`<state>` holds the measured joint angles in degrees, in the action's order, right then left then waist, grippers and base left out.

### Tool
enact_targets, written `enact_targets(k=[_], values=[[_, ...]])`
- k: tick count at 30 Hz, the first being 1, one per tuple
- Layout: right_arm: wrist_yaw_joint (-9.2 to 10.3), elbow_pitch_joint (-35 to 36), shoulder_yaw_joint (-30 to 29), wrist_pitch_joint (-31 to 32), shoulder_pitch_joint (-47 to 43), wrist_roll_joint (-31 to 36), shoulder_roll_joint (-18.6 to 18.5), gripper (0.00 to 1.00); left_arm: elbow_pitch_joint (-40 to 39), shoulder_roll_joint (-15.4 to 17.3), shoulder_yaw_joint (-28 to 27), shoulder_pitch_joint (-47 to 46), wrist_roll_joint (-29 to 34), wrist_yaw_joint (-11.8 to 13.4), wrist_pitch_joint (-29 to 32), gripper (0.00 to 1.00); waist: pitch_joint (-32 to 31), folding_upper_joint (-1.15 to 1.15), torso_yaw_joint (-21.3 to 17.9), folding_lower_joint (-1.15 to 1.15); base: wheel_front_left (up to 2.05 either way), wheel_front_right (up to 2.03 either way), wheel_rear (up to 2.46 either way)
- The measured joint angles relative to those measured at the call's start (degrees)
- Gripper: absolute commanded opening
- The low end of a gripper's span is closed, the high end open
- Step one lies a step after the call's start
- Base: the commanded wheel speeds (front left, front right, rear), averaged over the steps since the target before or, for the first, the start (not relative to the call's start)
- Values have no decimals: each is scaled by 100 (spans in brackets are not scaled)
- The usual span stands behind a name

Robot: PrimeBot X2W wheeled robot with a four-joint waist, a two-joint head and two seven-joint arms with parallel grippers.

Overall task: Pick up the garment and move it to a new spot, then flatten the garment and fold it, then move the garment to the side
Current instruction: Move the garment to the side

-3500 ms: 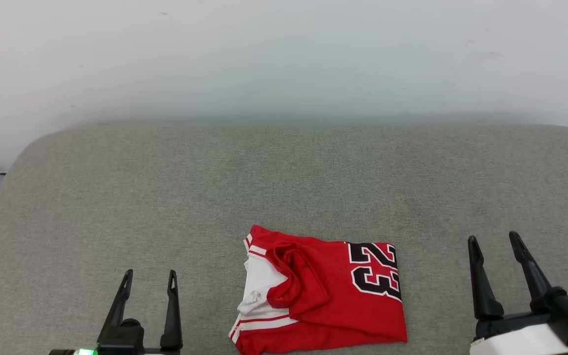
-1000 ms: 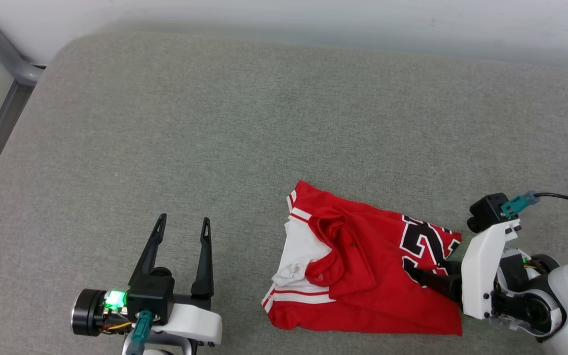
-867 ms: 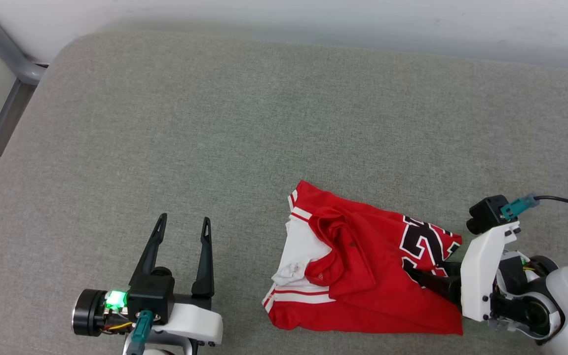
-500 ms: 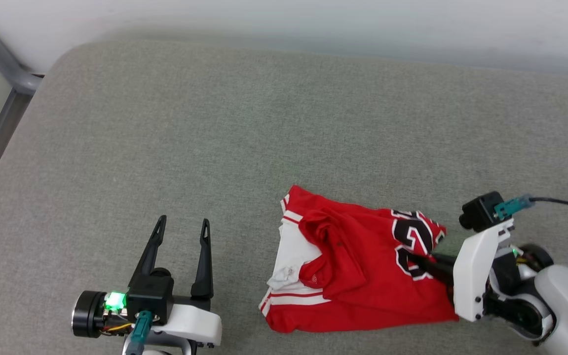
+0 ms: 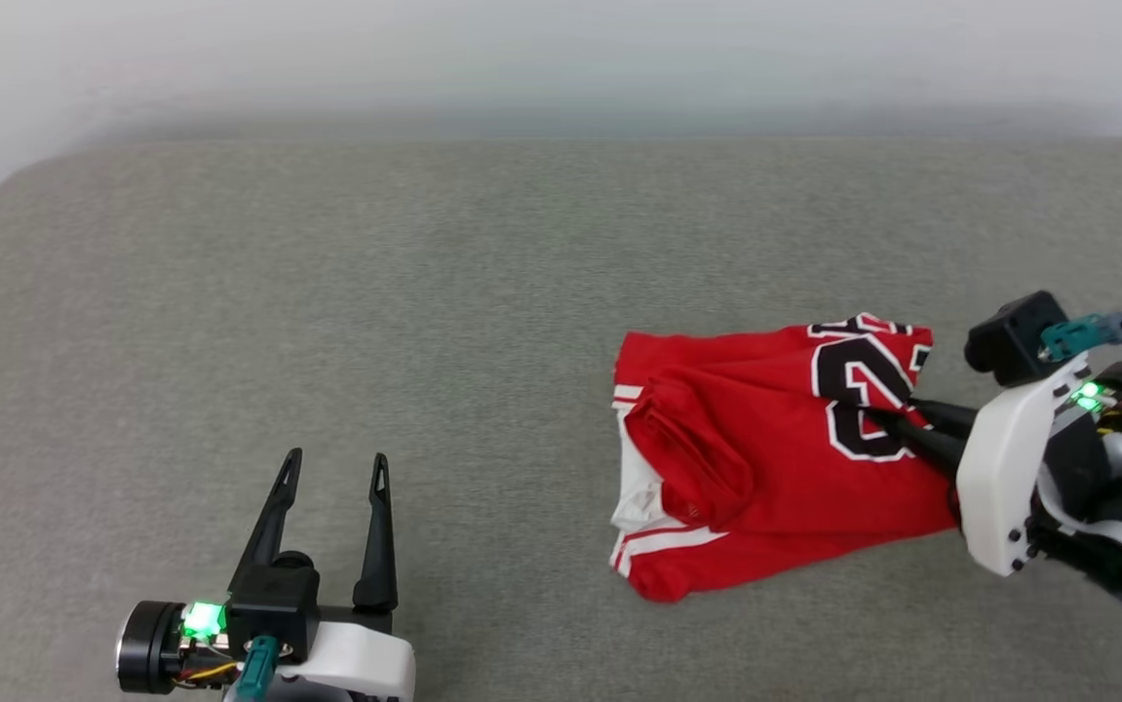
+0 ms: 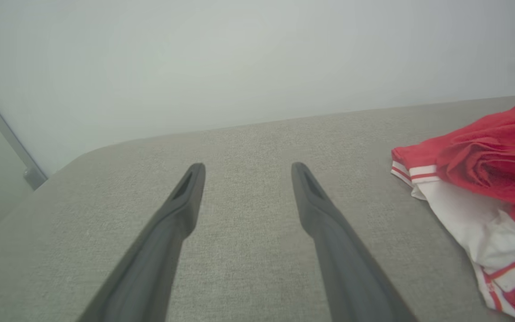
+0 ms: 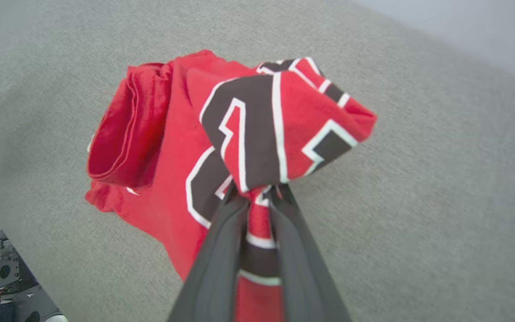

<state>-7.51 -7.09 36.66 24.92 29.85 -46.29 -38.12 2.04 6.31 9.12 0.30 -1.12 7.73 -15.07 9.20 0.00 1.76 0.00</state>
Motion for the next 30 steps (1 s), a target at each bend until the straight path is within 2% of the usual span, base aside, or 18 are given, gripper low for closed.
enact_targets(k=[6,13,23,30], values=[[0,67,-118,136,218,-65,-298,0,-100,30,-36,-64,27,8,0,100,121,0,-434,0,0,0,0],[-1,-21,-338,411,424,-132,-806,0,-243,107,-56,-271,82,7,0,100,549,0,-684,0,0,0,0],[-1,-635,-1012,689,695,77,-1909,0,-519,213,-37,-693,140,-12,0,100,1277,0,-670,1,0,0,0],[-1,-1371,-1568,782,847,335,-2245,0,-622,211,47,-1015,155,-9,0,100,1770,0,-566,1,0,0,0]])
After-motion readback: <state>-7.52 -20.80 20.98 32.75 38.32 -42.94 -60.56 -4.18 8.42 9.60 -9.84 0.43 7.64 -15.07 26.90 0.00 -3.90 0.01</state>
